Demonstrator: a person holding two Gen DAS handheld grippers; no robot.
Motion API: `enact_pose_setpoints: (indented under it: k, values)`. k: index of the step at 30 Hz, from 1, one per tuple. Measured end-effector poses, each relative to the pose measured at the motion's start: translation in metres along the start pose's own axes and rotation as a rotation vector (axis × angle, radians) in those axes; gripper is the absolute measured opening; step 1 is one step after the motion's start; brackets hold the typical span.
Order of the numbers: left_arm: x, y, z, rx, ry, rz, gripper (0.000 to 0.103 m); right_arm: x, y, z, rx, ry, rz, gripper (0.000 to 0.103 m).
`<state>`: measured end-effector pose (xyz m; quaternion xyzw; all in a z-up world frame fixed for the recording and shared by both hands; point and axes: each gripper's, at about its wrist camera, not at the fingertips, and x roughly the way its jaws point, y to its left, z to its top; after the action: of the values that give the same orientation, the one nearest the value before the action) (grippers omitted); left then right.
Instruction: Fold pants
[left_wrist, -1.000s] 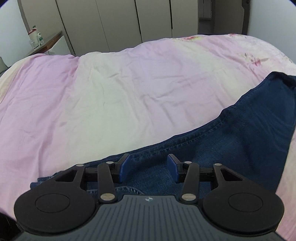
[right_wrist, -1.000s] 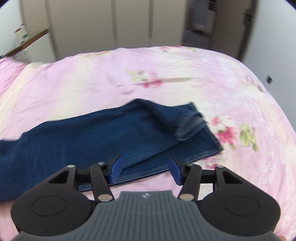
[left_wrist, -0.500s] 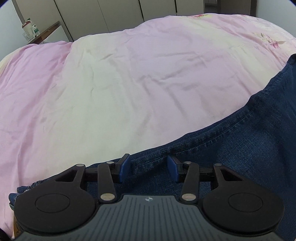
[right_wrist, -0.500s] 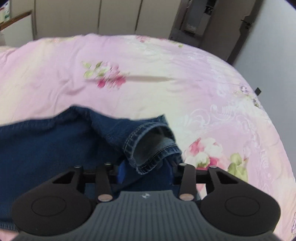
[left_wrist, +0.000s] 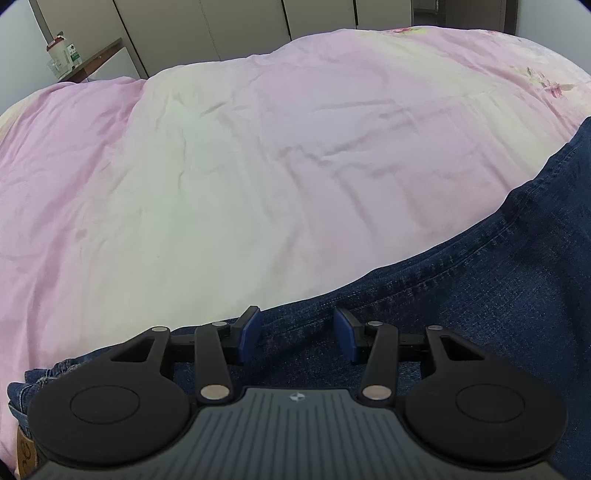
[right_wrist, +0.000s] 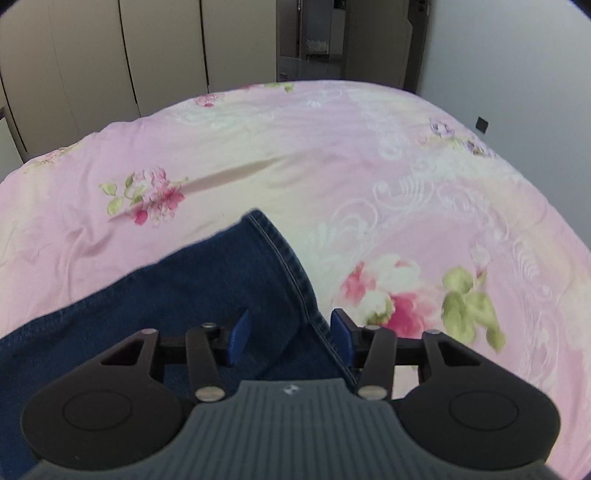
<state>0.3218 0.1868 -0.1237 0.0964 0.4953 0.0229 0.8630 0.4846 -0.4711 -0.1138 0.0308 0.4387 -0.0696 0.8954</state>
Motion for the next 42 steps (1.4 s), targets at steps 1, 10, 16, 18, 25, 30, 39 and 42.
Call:
enact_pose_setpoints:
  k: [1, 10, 16, 18, 25, 30, 39, 42]
  values:
    - [0.001, -0.001, 0.0, -0.002, 0.002, 0.003, 0.054, 0.004, -0.007, -0.008, 0.034, 0.012, 0.018, 0.045]
    - [0.002, -0.002, 0.0, -0.018, 0.017, 0.013, 0.054, 0.055, -0.022, -0.028, 0.416, 0.016, 0.182, 0.0]
    - [-0.002, -0.002, -0.001, -0.024, 0.01, 0.017, 0.054, -0.003, -0.009, -0.001, 0.282, -0.031, 0.101, 0.0]
    - [-0.004, -0.004, -0.004, -0.023, 0.007, 0.025, 0.054, -0.031, -0.012, 0.007, 0.275, -0.055, 0.092, 0.0]
    - [-0.022, -0.006, -0.006, -0.004, 0.005, 0.035, 0.054, -0.059, -0.01, 0.008, 0.184, -0.029, -0.045, 0.004]
    - [-0.035, -0.004, -0.006, 0.02, -0.002, 0.047, 0.054, -0.051, -0.046, -0.008, 0.254, -0.06, -0.035, 0.032]
    - [-0.014, -0.009, -0.012, 0.012, 0.044, 0.049, 0.054, -0.018, -0.057, -0.056, 0.294, 0.031, 0.068, 0.031]
    - [0.003, -0.01, -0.013, 0.0, 0.059, 0.074, 0.055, 0.005, -0.05, -0.059, 0.234, 0.069, -0.013, 0.035]
